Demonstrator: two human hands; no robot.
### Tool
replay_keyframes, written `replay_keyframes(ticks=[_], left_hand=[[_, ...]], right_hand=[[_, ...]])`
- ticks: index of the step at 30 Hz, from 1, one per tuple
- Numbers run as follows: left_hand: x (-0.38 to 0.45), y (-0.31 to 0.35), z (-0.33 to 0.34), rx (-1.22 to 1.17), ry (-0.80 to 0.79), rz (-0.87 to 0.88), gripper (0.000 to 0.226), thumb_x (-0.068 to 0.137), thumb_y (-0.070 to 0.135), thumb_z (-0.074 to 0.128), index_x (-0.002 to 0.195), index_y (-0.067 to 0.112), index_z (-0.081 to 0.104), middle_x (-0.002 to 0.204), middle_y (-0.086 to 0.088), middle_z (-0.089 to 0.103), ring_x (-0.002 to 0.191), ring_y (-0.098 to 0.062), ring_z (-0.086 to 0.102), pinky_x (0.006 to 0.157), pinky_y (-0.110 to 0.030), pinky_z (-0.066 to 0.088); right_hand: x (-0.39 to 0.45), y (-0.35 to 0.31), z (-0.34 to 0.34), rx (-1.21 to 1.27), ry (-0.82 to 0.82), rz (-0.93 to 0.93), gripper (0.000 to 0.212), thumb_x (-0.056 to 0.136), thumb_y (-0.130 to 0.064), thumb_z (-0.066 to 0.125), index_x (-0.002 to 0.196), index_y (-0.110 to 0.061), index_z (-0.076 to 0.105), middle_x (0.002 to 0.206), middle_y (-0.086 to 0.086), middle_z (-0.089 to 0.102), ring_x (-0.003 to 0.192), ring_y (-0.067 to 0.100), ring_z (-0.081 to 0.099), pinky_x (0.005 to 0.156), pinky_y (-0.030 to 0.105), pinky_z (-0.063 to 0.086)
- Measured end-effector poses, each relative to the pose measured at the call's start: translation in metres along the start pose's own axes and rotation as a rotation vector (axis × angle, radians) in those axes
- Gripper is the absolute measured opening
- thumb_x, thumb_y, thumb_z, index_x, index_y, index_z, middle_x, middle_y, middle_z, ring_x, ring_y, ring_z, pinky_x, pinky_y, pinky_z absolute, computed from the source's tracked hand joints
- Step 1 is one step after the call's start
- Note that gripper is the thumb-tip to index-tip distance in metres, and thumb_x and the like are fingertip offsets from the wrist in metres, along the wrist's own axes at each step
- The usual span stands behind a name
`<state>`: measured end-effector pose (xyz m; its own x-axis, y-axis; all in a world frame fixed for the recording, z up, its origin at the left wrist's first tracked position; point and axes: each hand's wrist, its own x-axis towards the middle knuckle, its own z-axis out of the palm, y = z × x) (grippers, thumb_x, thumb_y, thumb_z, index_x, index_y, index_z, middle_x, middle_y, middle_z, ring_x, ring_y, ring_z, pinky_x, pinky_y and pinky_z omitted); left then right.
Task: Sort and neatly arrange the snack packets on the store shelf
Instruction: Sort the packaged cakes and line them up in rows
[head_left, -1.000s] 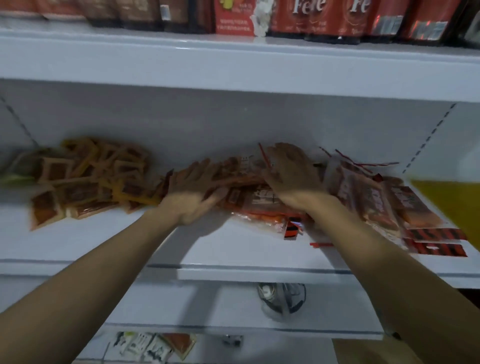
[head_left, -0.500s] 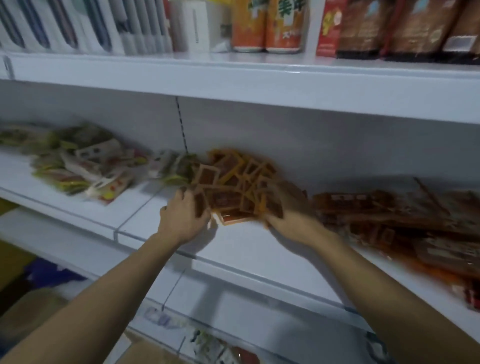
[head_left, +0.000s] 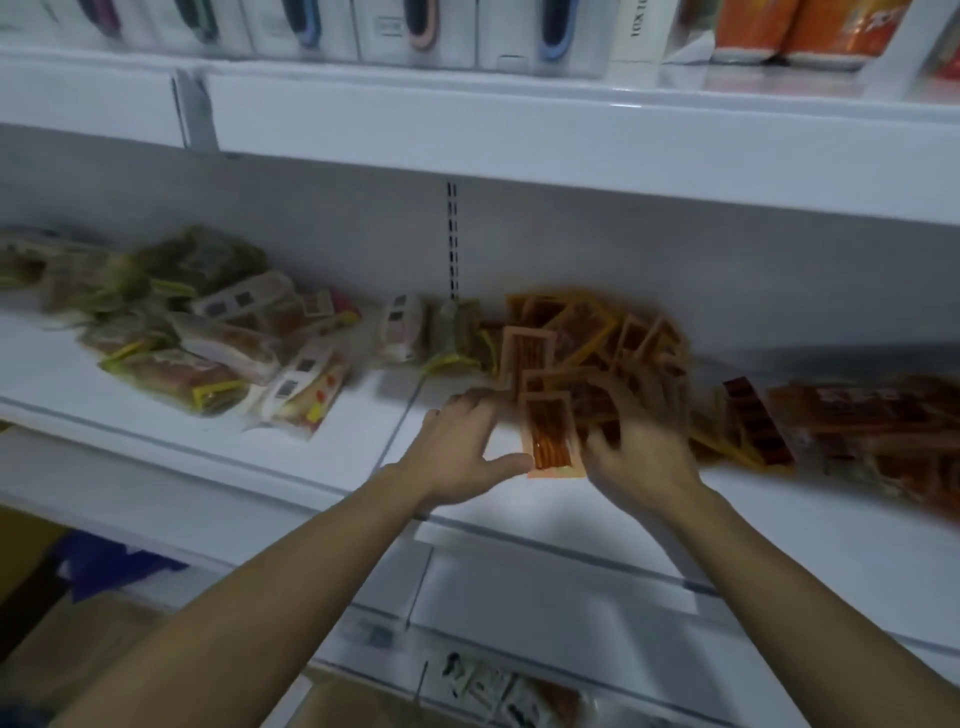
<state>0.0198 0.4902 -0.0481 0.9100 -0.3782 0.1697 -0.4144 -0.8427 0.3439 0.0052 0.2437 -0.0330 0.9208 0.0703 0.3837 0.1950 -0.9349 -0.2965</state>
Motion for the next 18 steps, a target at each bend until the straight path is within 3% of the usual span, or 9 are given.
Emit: replay_keyframes(ticks=[3, 7, 10, 12, 14, 16, 18], left_hand=[[-0.018, -0.04, -0.026, 0.007, 0.119, -0.074, 0.058, 0.094, 0.056, 0.049, 0.14, 0.022, 0.051, 0.13, -0.008, 0.06, 0.118, -0.028, 0.054, 0.091, -0.039, 0.046], [-0.051, -0.1, -0.063, 0.084, 0.346, -0.22, 0.045, 0.088, 0.043, 0.051, 0.121, 0.016, 0.062, 0.112, -0.009, 0.059, 0.104, -0.031, 0.056, 0.083, -0.042, 0.049], [-0.068, -0.13, -0.085, 0.185, 0.516, -0.357, 0.044, 0.088, 0.049, 0.052, 0.112, 0.014, 0.061, 0.108, -0.011, 0.058, 0.098, -0.034, 0.057, 0.076, -0.044, 0.05], [-0.07, -0.14, -0.09, 0.144, 0.477, -0.495, 0.061, 0.086, 0.066, 0.056, 0.121, 0.016, 0.055, 0.118, -0.012, 0.057, 0.103, -0.035, 0.057, 0.079, -0.045, 0.053], [-0.07, -0.152, -0.088, 0.074, 0.299, -0.556, 0.076, 0.078, 0.072, 0.063, 0.131, 0.022, 0.044, 0.127, -0.011, 0.053, 0.106, -0.034, 0.058, 0.083, -0.046, 0.055], [-0.068, -0.166, -0.084, 0.049, 0.145, -0.479, 0.068, 0.076, 0.059, 0.066, 0.131, 0.028, 0.039, 0.126, -0.006, 0.055, 0.103, -0.031, 0.06, 0.08, -0.042, 0.055], [-0.065, -0.183, -0.088, 0.025, 0.158, -0.347, 0.054, 0.078, 0.039, 0.064, 0.126, 0.027, 0.043, 0.119, -0.005, 0.06, 0.099, -0.028, 0.061, 0.074, -0.037, 0.052]], right_hand=[[0.015, -0.029, 0.014, 0.089, 0.019, -0.085, 0.052, 0.08, -0.031, 0.059, 0.131, -0.023, 0.056, 0.142, 0.013, 0.048, 0.132, 0.045, 0.041, 0.111, 0.057, 0.036], [0.039, -0.081, 0.032, 0.192, -0.04, -0.146, 0.05, 0.08, -0.03, 0.057, 0.128, -0.018, 0.053, 0.133, 0.016, 0.051, 0.124, 0.041, 0.044, 0.103, 0.05, 0.044], [0.049, -0.126, 0.046, 0.288, -0.113, -0.194, 0.05, 0.081, -0.032, 0.053, 0.129, -0.015, 0.057, 0.131, 0.015, 0.052, 0.124, 0.037, 0.045, 0.101, 0.047, 0.045], [0.054, -0.155, 0.056, 0.353, -0.148, -0.194, 0.05, 0.082, -0.028, 0.056, 0.131, -0.015, 0.058, 0.133, 0.014, 0.052, 0.123, 0.036, 0.048, 0.1, 0.039, 0.044], [0.06, -0.181, 0.067, 0.416, -0.227, -0.15, 0.051, 0.087, -0.019, 0.063, 0.137, -0.017, 0.053, 0.138, 0.012, 0.051, 0.123, 0.032, 0.05, 0.097, 0.033, 0.043], [0.071, -0.207, 0.079, 0.47, -0.288, -0.082, 0.049, 0.093, -0.021, 0.065, 0.139, -0.02, 0.048, 0.135, 0.007, 0.054, 0.119, 0.029, 0.056, 0.093, 0.032, 0.046], [0.084, -0.233, 0.091, 0.576, -0.337, 0.038, 0.049, 0.095, -0.032, 0.067, 0.138, -0.021, 0.046, 0.124, 0.001, 0.06, 0.111, 0.024, 0.062, 0.087, 0.031, 0.049]])
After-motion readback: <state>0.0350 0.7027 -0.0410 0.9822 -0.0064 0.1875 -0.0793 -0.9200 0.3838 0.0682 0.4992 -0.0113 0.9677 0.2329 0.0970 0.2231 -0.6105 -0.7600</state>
